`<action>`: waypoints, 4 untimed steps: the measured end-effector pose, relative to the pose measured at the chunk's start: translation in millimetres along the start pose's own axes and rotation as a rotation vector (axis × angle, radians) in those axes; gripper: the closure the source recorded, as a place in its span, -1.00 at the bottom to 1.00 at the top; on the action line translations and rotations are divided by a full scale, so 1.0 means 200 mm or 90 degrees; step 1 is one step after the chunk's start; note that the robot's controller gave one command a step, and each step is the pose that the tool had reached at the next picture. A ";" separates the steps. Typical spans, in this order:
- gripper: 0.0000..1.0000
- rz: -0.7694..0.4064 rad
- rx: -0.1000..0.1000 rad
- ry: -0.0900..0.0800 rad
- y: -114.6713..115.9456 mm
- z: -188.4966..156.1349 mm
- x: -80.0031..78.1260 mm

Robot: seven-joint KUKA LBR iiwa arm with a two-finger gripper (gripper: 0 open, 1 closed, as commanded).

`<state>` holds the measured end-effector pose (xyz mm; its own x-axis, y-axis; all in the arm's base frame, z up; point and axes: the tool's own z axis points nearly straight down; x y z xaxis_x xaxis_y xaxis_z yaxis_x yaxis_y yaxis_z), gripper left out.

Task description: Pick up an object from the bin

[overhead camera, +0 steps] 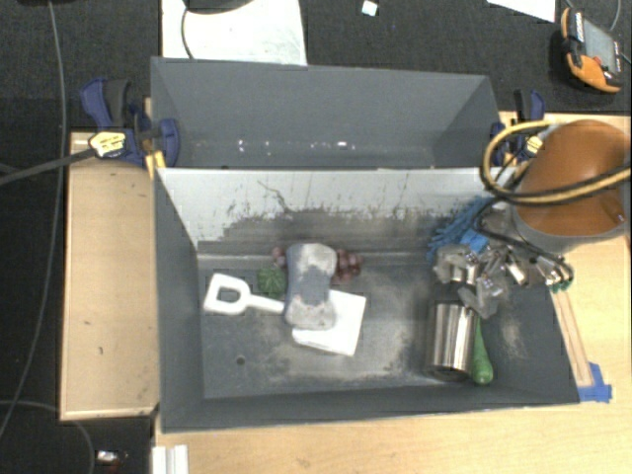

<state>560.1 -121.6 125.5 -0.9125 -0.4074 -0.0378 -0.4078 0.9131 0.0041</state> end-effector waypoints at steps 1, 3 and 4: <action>1.00 0.001 0.000 0.000 0.00 0.00 0.00; -1.00 0.002 0.001 -0.004 -0.05 -0.01 0.02; -1.00 -0.237 0.002 -0.012 -0.08 0.19 0.03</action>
Offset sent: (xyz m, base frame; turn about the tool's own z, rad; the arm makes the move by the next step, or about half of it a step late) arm -0.0012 -0.0112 0.0003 0.0013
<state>563.4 -137.8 86.5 -0.7004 -0.7116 -0.0549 -0.7120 0.7020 -0.0159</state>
